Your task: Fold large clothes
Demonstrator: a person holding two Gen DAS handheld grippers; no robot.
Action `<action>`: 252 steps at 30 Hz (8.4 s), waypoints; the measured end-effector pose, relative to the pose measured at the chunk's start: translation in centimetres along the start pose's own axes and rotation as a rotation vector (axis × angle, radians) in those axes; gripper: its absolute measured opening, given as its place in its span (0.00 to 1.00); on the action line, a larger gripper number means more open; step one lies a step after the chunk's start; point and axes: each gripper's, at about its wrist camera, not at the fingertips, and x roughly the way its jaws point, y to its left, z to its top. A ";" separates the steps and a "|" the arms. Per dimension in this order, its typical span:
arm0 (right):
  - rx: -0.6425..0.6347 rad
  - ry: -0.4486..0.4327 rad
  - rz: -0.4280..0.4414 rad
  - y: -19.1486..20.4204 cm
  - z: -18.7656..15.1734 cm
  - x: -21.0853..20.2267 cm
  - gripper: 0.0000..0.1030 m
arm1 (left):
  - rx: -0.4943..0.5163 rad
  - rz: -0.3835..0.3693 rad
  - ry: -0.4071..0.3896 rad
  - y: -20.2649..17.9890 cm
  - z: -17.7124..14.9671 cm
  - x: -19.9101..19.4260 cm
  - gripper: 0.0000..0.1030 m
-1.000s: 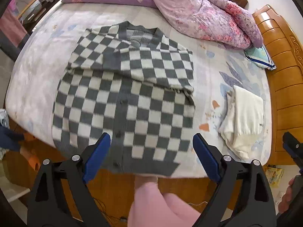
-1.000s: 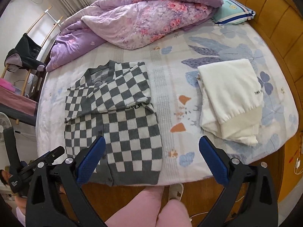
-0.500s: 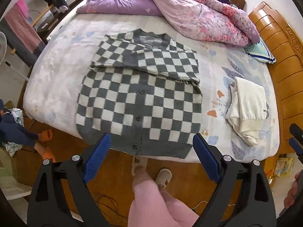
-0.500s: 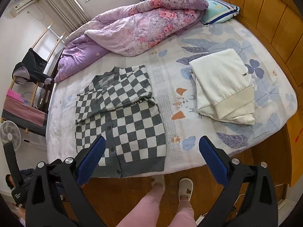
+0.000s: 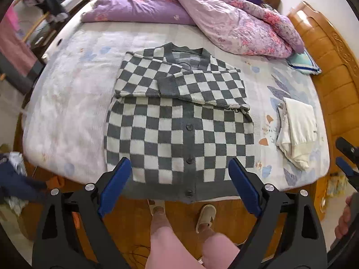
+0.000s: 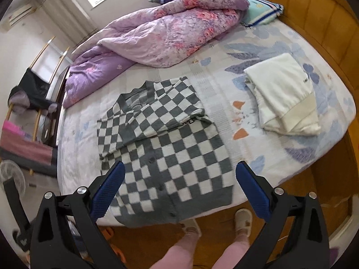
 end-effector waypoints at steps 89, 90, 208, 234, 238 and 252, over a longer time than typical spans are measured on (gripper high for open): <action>0.020 0.702 -0.125 -2.2 30.7 59.8 0.92 | -0.239 0.066 0.286 24.8 37.4 43.6 0.20; -0.002 0.712 -0.142 -2.3 30.2 60.3 0.92 | -0.244 0.063 0.284 24.9 37.4 43.2 0.20; 0.252 0.508 -0.198 -10.0 8.2 42.1 0.31 | -0.388 0.174 0.395 20.5 11.6 33.8 0.21; -0.012 0.597 -0.228 -9.2 -6.1 34.3 0.34 | -0.166 0.245 0.494 16.5 -3.8 28.9 0.05; -0.174 0.630 -0.320 -9.6 -11.1 34.4 0.33 | -0.135 0.269 0.491 16.1 -6.2 28.6 0.05; -0.121 0.667 -0.069 -1.4 -12.0 34.6 0.29 | 0.015 0.138 0.558 7.8 -8.3 28.7 0.05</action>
